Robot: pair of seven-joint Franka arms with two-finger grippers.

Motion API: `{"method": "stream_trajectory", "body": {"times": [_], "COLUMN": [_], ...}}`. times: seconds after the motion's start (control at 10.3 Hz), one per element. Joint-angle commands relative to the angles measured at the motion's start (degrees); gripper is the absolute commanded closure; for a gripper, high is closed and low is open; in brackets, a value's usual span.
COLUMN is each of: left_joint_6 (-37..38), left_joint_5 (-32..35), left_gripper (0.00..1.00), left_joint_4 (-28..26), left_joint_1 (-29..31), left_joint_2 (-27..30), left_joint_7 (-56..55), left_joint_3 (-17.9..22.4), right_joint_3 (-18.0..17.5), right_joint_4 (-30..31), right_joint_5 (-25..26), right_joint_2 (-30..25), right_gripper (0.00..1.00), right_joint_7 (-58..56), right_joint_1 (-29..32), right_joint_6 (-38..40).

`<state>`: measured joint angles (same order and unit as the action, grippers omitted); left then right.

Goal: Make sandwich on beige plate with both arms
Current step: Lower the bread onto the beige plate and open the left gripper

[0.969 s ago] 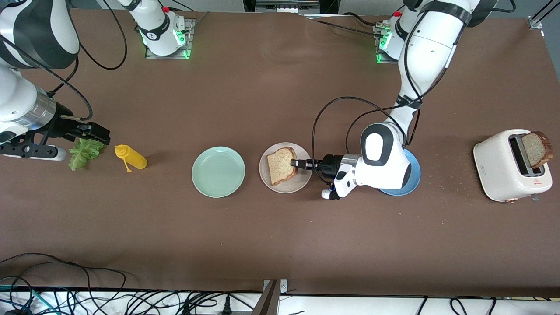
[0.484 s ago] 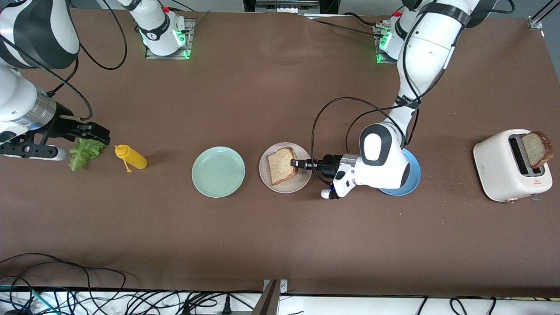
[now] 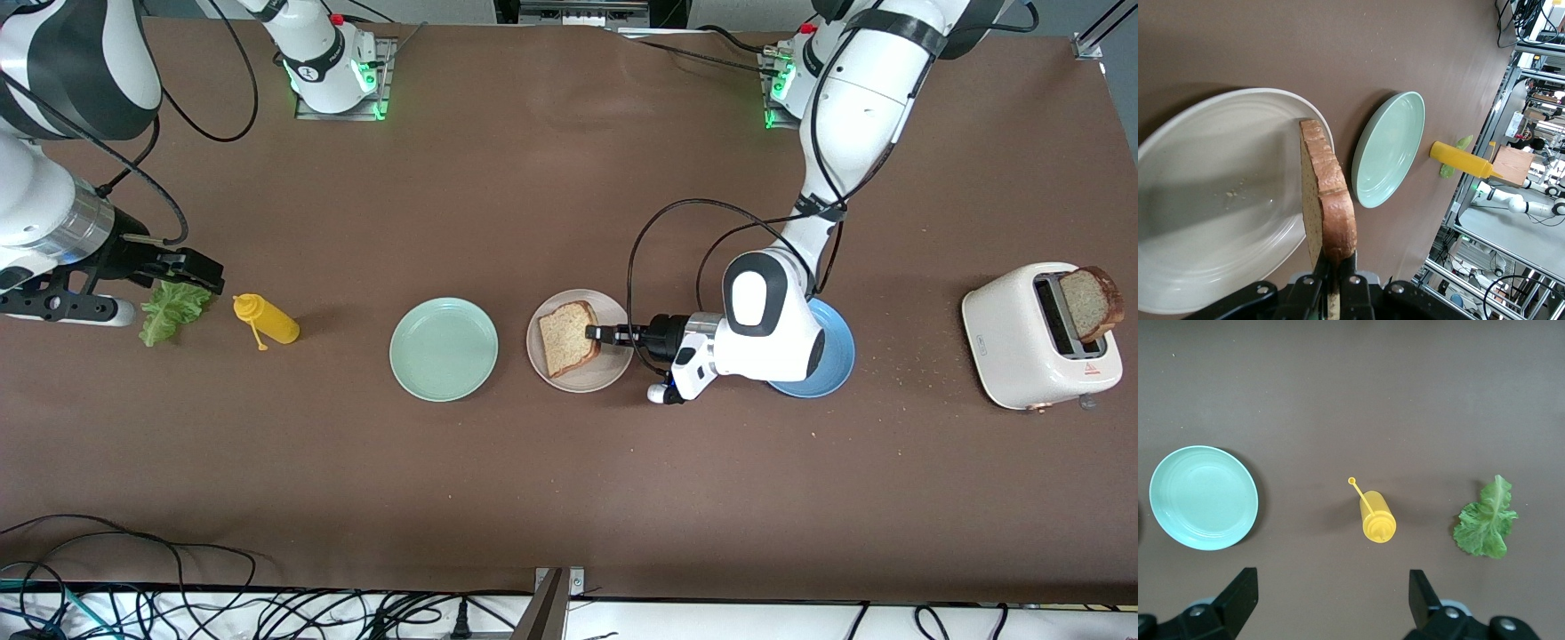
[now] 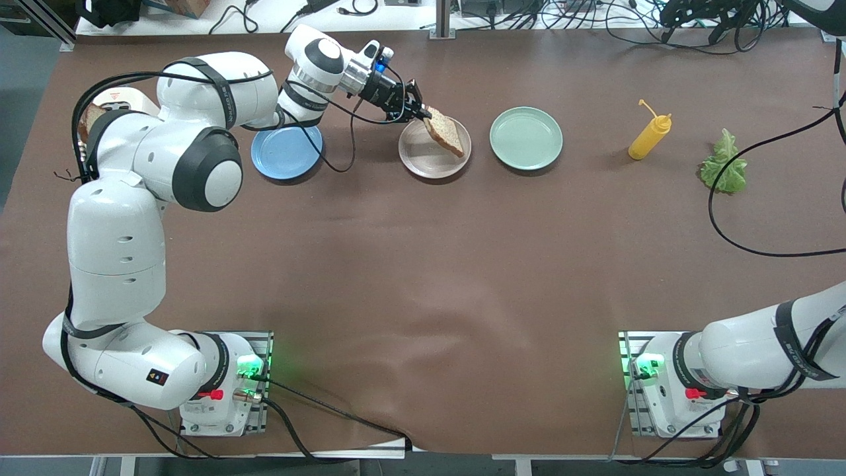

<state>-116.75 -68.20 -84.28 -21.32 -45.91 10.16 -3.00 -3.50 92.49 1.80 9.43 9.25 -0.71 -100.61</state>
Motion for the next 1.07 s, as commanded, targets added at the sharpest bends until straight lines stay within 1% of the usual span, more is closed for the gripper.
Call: {"method": "stream_trajectory", "body": {"times": [0.0, 0.1, 0.19, 0.29, 0.39, 0.68, 0.97], "left_joint_6": [-2.1, -2.5, -2.5, -2.5, -2.5, -2.5, -2.3], "left_joint_5": [-2.5, -1.9, -0.4, 1.3, 2.2, 6.9, 7.1], "left_gripper": [1.0, 1.0, 0.84, 0.36, 0.0, 0.0, 0.0], "left_joint_4": [-0.5, -0.5, -0.3, 0.0, 0.0, -0.3, -0.6], "left_joint_1": [-1.0, -1.0, -1.3, -1.4, -1.4, -1.0, -0.6], "left_joint_2": [-0.1, -0.2, -0.2, -0.2, -0.1, 0.3, 0.6], "left_joint_7": [1.8, 1.8, 1.9, 1.8, 1.4, 0.3, -1.1], "left_joint_3": [0.5, 0.5, 0.6, 0.6, 0.7, 0.9, 1.2], "right_joint_3": [-0.5, -0.5, -0.5, -0.5, -0.5, -0.5, -0.5], "right_joint_4": [-0.7, -0.7, -0.7, -0.7, -0.7, -0.7, -0.7], "right_joint_5": [-1.0, -1.0, -1.0, -1.0, -1.0, -1.0, -1.0], "right_joint_2": [0.1, 0.1, 0.1, 0.1, 0.1, 0.1, 0.1], "right_gripper": [0.0, 0.0, 0.0, 0.0, 0.0, 0.0, 0.0], "right_joint_7": [0.6, 0.6, 0.6, 0.5, 0.6, 0.6, 0.6], "right_joint_1": [0.6, 0.6, 0.6, 0.6, 0.6, 0.6, 0.6], "right_joint_6": [0.8, 0.8, 0.8, 0.8, 0.8, 0.8, 0.8]}}
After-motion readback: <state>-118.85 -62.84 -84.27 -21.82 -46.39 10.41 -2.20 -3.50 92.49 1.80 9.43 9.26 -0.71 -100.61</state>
